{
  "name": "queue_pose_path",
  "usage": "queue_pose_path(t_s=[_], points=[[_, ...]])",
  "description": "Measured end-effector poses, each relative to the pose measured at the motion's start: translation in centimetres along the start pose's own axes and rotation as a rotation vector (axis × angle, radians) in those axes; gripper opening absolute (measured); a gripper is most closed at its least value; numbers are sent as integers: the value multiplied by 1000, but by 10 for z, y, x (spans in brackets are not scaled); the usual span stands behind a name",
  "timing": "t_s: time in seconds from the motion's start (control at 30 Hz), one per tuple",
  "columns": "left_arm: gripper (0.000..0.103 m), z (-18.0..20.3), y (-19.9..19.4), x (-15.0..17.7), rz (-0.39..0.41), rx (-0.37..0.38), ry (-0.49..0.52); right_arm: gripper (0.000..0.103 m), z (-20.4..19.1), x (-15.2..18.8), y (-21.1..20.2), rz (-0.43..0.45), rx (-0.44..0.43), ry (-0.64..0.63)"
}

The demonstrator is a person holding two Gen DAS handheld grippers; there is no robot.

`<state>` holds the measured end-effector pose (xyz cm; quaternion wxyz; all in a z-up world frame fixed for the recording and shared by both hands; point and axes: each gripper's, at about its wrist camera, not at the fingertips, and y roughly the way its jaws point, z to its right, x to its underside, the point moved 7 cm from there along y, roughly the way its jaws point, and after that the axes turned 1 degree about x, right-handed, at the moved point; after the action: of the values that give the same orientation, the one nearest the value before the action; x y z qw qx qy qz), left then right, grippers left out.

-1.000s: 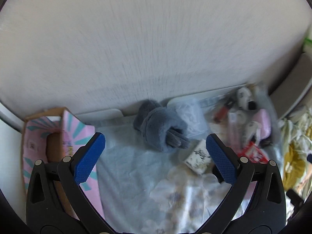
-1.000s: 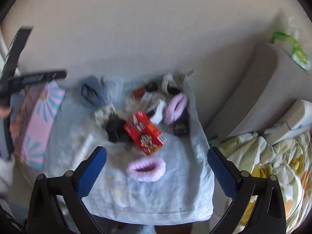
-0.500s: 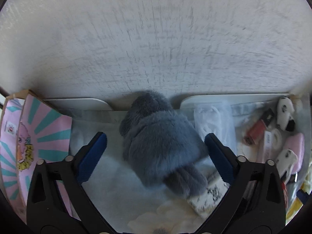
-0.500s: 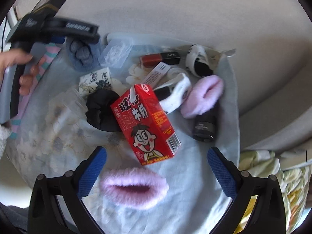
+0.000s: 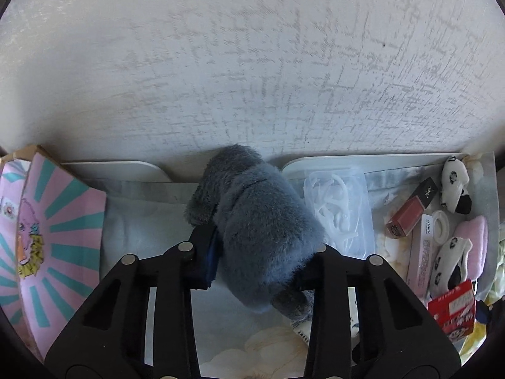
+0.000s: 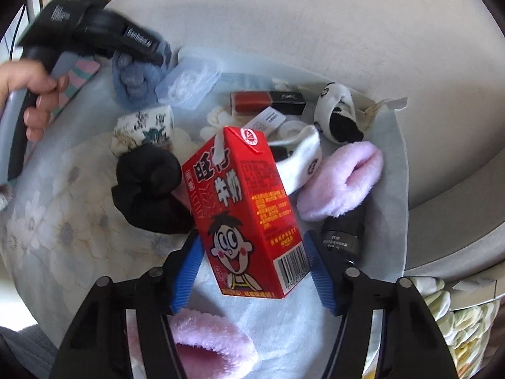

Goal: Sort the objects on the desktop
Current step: 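Grasp the grey plush with the left tool while the right tool grasps the red milk carton, then carry the grey plush and red carton with both tools over the cardboard box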

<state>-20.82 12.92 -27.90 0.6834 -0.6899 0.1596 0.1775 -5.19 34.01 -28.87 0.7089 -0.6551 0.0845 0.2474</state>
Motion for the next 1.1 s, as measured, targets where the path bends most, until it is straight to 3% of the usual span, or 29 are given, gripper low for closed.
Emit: queue_pose_path(t_s=[0.2, 0.5, 0.83, 1.1], points=[[30, -4, -37, 9, 28, 14, 6, 58, -6, 0, -13, 21, -11, 17], [30, -19, -104, 24, 72, 38, 13, 53, -6, -3, -44, 44, -69, 146], [30, -51, -169, 17, 140, 62, 22, 50, -16, -20, -87, 98, -89, 174], [30, -87, -205, 18, 187, 29, 0, 50, -41, -65, -120, 157, -90, 72]])
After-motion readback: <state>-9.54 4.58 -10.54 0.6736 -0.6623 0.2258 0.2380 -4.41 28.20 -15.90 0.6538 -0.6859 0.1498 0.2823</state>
